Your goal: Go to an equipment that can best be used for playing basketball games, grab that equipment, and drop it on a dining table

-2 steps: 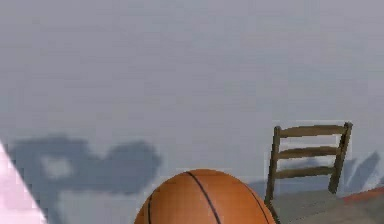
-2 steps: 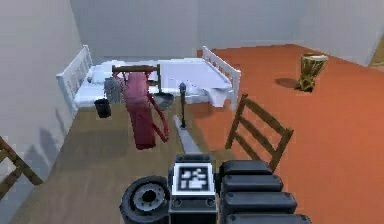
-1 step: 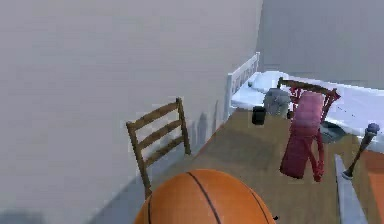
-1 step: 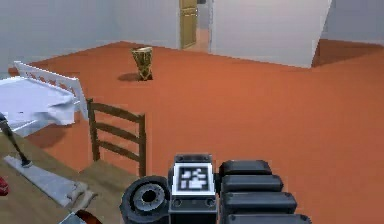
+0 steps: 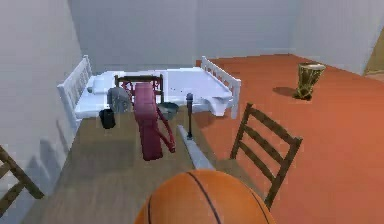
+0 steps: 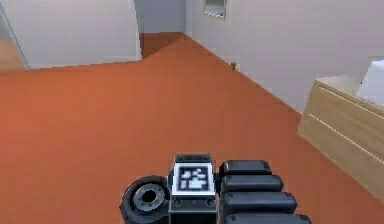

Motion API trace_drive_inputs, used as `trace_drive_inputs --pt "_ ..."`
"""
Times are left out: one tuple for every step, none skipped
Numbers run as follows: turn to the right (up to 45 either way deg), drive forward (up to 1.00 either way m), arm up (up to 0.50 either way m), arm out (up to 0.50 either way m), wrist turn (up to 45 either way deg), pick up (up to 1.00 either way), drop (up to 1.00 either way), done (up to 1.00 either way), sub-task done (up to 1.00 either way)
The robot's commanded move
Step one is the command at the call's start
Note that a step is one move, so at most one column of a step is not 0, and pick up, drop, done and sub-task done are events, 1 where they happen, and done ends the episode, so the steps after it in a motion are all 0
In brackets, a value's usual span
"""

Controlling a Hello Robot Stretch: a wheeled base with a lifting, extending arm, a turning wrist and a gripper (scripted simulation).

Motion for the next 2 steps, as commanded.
trace_drive_inputs --pt "45.0 0.00 0.00 0.00 0.0 0.00 0.00 0.00 0.00" --pt "12.0 0.00 0.00 0.00 0.0 0.00 0.00 0.00 0.00"
